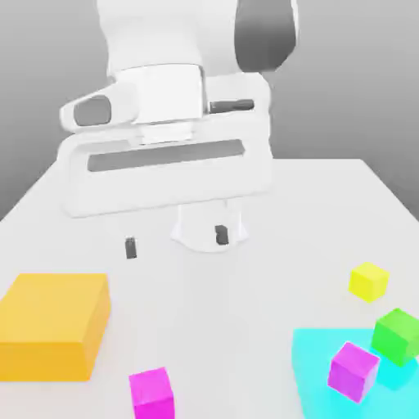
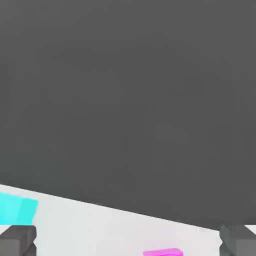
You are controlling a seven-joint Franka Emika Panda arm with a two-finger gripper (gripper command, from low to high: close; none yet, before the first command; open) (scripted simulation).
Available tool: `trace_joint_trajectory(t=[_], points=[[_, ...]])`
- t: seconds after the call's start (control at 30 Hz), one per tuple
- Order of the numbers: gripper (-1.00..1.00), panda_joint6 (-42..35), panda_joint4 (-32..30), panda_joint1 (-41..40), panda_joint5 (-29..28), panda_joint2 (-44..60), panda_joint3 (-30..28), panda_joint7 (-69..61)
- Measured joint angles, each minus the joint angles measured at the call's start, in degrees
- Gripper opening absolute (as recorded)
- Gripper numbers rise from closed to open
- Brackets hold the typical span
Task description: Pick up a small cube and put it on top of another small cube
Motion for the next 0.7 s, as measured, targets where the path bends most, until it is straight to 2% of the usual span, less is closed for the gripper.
trace_joint_trajectory(t=[0.3,0.43,0.47,0.7], points=[[0.00,7.6,-2.3,-1.9,-2.0,17.6,-0.9,-6.8],[0.00,13.7,-1.0,-4.4,0.8,25.8,2.0,-9.5],[-1.00,15.0,-0.7,-5.2,1.4,27.5,2.9,-9.9],[-1.00,15.1,-0.7,-5.3,1.4,27.6,3.0,-9.9]])
